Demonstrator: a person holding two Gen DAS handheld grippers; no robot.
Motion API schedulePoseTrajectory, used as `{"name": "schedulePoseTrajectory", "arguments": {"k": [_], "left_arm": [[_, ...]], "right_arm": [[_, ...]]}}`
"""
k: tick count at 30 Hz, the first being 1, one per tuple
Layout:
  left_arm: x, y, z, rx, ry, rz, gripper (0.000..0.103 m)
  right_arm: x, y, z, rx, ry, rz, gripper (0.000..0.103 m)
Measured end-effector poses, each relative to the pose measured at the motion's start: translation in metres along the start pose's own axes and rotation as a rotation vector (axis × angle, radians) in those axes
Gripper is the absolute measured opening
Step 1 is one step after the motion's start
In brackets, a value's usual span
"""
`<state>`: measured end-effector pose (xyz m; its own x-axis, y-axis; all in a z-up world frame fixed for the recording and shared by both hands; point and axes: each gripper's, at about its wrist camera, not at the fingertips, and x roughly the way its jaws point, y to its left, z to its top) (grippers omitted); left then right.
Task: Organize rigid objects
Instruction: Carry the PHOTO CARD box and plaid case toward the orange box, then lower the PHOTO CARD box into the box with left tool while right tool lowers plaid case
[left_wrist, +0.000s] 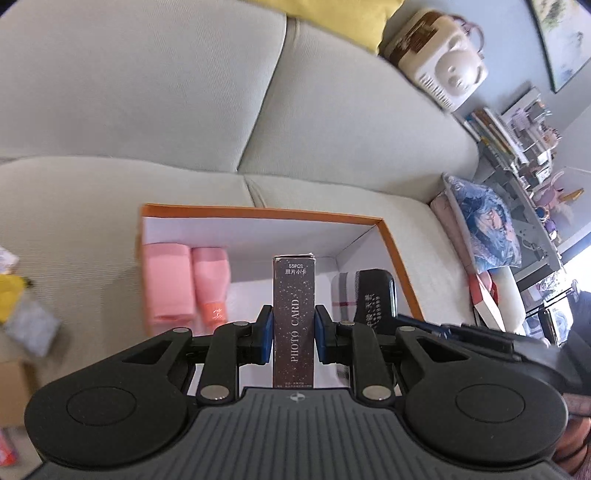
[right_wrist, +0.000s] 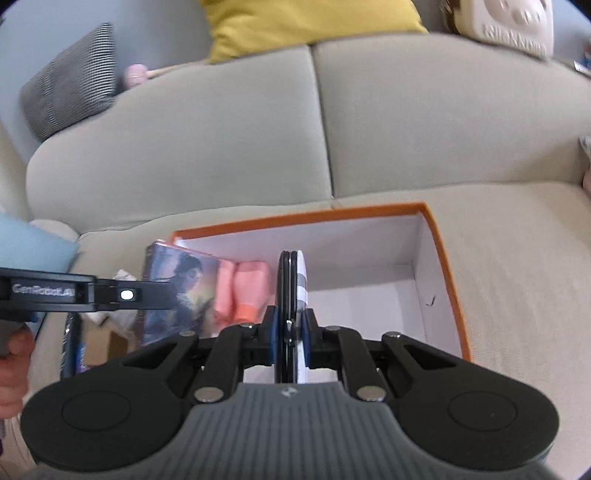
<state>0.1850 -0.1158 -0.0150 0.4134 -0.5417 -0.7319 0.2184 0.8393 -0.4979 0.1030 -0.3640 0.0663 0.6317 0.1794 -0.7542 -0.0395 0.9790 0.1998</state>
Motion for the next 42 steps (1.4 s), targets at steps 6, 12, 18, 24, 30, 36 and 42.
{"name": "schedulePoseTrajectory", "arguments": {"k": [6, 12, 18, 24, 30, 36, 42], "left_arm": [[0.068, 0.008, 0.016, -0.056, 0.091, 0.019, 0.024], [0.108, 0.010, 0.025, -0.064, 0.136, 0.065, 0.024], [0.126, 0.018, 0.022, -0.088, 0.153, 0.085, 0.024], [0.132, 0.010, 0.026, -0.062, 0.175, 0.143, 0.025], [0.128, -0.009, 0.026, 0.094, 0.194, 0.256, 0.042], [0.106, -0.021, 0.019, 0.235, 0.207, 0.261, 0.046], [0.100, -0.029, -0.001, 0.433, 0.326, 0.265, 0.040]], "right_arm": [[0.043, -0.032, 0.009, 0.054, 0.050, 0.008, 0.013], [0.083, -0.057, 0.019, 0.100, 0.092, 0.013, 0.013], [0.102, -0.064, 0.023, 0.107, 0.111, 0.023, 0.013], [0.115, -0.064, 0.018, 0.111, 0.127, 0.037, 0.013], [0.118, -0.067, 0.016, 0.120, 0.130, 0.041, 0.013], [0.115, -0.071, 0.012, 0.111, 0.134, 0.040, 0.013], [0.109, -0.074, 0.012, 0.114, 0.145, 0.044, 0.013]]}}
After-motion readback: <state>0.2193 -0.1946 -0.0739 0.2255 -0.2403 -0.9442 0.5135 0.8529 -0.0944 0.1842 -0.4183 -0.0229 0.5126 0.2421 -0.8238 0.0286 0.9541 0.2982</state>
